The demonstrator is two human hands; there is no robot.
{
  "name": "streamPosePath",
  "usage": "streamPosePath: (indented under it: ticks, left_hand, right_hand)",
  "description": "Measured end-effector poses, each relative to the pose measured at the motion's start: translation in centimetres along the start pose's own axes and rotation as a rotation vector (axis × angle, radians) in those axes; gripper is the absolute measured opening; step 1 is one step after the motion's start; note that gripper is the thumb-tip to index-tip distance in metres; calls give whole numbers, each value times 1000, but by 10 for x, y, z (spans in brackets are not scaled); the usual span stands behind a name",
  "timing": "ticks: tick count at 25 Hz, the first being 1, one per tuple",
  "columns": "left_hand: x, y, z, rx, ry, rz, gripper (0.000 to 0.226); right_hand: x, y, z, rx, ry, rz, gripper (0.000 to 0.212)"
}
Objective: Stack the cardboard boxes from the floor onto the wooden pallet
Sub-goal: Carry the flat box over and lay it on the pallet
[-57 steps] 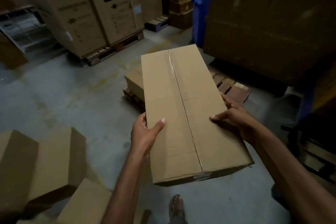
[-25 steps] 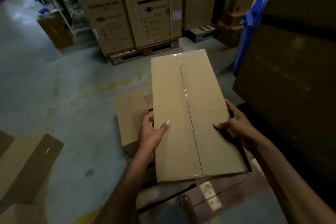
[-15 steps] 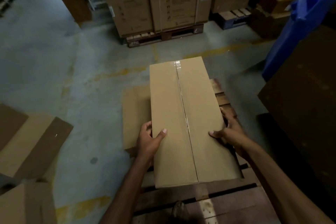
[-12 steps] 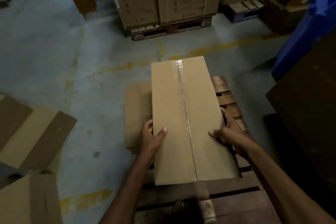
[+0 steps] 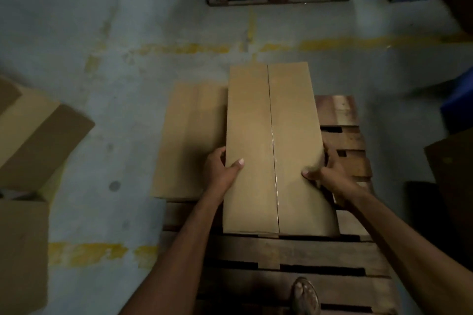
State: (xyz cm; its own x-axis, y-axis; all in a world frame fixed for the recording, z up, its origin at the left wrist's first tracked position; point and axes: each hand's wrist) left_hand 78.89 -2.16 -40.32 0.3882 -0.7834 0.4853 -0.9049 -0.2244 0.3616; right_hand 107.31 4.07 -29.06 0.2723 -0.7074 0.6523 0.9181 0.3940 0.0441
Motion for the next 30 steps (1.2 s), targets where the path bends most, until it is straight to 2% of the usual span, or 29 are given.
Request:
streamPosePath:
  ticks: [3,7,15,19,21,24,26,28,30]
  left_hand:
    - [-51,-23,19,-13,-7,-21,79]
    - [-69,-35,-7,-72,-15,-25,60]
    - [-102,-45,45,-244,-102,-104,45]
    - [-118,-46,59,-327,-127,-91,52]
    - [-133,-45,70,-437,-125,-103,62]
    - [-142,-40,79,-664,-70,-69,60]
    - [-135,-30,88,-732,-90,-56,57]
    - [-122,-18,106,-719,-161,-20,55]
    - [-104,-7,129,-657,-246,24,60]
  right_hand:
    - [-60,5,-26,-10,33,-56,94]
    - [-132,2,-67,-11,67,-44,94]
    - [-195,-9,-114,-19,81,-15,94]
    - [-214,-10,-124,-6,96,-4,96]
    - [-220,-13,-132,17,118,13,95]
    - [-228,-18,-142,59,134,7,88]
    - [-227,-26,-149,151,134,-85,88]
    - [-214,-38,-160,386,134,-208,92]
    - [-187,-57,-175,588,156,-203,102]
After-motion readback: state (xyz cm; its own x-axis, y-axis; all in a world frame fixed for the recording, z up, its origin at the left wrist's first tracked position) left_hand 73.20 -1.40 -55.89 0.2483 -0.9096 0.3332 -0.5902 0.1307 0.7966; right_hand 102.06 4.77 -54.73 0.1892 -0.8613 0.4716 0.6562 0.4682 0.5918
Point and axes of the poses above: each hand's wrist, its own x-axis away from the middle knuckle, its own y-axis out of the back of the hand, z = x × y, and after that the axes turned 8 degrees about z, right-handed
